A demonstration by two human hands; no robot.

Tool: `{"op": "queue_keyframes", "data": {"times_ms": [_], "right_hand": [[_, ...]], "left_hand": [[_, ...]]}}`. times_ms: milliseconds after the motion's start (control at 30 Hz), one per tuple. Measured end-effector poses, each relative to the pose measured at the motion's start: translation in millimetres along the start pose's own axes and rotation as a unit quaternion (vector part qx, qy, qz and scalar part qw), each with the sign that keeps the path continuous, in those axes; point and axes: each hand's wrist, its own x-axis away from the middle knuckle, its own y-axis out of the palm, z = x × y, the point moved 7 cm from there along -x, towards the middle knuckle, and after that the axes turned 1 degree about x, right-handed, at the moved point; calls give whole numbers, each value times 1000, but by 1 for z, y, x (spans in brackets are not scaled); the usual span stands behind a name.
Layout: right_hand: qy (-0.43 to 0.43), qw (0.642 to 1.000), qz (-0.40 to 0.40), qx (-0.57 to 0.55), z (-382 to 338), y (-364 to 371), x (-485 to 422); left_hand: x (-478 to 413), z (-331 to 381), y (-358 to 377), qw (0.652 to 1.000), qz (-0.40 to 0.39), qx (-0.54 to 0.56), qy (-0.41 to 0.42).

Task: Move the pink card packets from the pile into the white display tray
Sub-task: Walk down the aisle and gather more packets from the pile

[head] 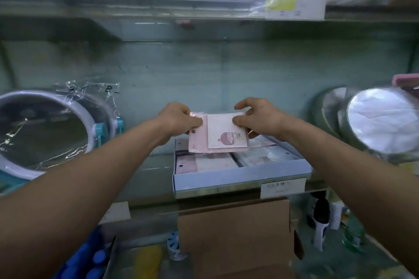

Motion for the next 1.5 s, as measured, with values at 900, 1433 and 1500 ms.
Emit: {"op": "queue_keyframes", "data": {"times_ms": [900,1433,1500], "right_hand": [[13,989,-115,96,14,31,9],[24,976,-30,215,58,15,10],[15,965,-44,260,57,18,10]], "left_hand": [[63,14,53,965,-118,-232,-3],[6,12,60,958,-48,-277,-60],[2,4,68,957,-66,-270,-84]]}}
